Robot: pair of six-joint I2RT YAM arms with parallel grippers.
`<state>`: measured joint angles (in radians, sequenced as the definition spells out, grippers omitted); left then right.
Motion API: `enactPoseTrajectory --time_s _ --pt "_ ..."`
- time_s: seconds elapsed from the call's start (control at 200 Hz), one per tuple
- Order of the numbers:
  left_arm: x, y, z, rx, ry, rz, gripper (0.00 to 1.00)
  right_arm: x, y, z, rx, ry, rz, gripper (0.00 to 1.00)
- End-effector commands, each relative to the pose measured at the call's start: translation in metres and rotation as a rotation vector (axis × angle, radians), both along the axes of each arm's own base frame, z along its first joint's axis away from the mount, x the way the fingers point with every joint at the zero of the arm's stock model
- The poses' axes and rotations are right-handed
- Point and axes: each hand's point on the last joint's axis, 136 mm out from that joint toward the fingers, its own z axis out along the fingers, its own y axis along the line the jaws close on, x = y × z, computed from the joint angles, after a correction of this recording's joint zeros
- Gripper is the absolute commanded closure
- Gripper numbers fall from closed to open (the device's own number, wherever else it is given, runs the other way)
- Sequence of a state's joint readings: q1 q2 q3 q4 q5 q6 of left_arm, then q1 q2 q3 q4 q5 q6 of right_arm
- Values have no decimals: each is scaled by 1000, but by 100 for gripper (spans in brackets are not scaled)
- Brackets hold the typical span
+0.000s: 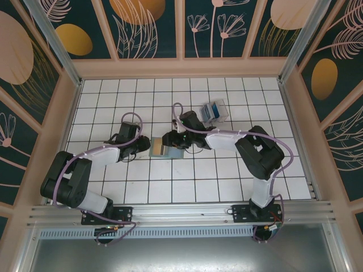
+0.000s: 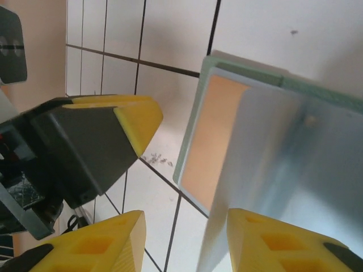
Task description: Put the credit cards into the card holder
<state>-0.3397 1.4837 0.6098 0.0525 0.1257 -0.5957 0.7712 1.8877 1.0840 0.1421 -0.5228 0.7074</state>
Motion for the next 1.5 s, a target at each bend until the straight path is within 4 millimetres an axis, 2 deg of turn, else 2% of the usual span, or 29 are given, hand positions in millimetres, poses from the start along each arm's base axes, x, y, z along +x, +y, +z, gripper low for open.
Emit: enactPoseTrajectory --time_s 0.0,0.1,0.195,0.28,0.405,0.45,0.581,0.736,0.801,0.886,0.911,0.936,0.986,1.106,1.301,1.496 --pt "3 11 -1 -8 28 43 71 -8 15 -19 -73 -32 41 57" --pt "3 18 1 -23 36 64 68 -15 37 -14 -33 -57 84 57" --pt "5 24 4 -25 29 81 65 -17 46 -12 0 -70 100 57" --pt "5 25 7 -38 27 83 61 -13 43 -9 0 -79 97 56" --pt "6 22 14 -44 -8 51 54 -3 25 14 -8 -161 67 55" --pt "6 17 17 -58 -19 22 54 4 14 21 -30 -193 43 54" --pt "2 -13 34 -219 -83 -96 53 30 -26 42 -154 -342 -80 54" --pt "5 -13 49 -218 -143 -102 49 69 -92 71 -339 -488 -226 51" --pt "6 -11 55 -205 -172 -105 46 82 -120 83 -374 -516 -278 42" --pt "7 -7 63 -174 -198 -101 35 105 -165 96 -447 -541 -387 30" --pt "7 -5 65 -165 -203 -95 33 108 -171 99 -464 -546 -400 27" --pt "8 -3 67 -159 -208 -85 32 117 -189 100 -492 -537 -437 23" --pt "8 -2 70 -158 -220 -79 31 129 -210 99 -523 -517 -478 18" --pt "9 -2 71 -161 -223 -77 30 151 -239 80 -530 -420 -507 12" --pt "9 -3 66 -172 -211 -67 31 176 -254 53 -490 -319 -477 18" --pt "9 0 61 -164 -202 -54 32 186 -237 30 -407 -239 -388 26"
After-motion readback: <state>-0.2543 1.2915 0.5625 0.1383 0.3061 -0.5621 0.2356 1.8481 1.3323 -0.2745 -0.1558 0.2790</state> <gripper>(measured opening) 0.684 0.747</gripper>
